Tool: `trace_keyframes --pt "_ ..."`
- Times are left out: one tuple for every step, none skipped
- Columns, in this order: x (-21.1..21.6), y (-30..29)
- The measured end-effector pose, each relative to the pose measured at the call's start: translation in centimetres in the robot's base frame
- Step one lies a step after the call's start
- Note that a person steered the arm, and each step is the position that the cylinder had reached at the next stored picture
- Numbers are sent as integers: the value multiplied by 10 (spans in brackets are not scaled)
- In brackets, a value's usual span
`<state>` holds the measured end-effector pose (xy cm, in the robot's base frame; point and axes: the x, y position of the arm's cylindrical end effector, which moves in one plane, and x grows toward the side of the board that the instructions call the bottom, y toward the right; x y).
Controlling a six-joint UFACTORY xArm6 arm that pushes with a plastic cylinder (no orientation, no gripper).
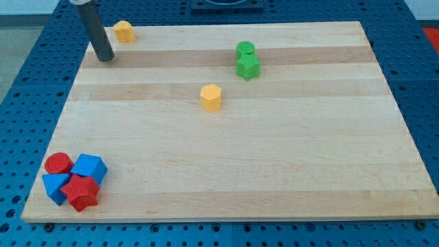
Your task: Slide the hexagon to the top center
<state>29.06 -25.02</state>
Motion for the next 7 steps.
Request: trace_keyframes --pt "20 2" --pt "72 10" --pt "146 19" --pt "184 72" --pt "182 139" --pt "164 178" --pt "141 197"
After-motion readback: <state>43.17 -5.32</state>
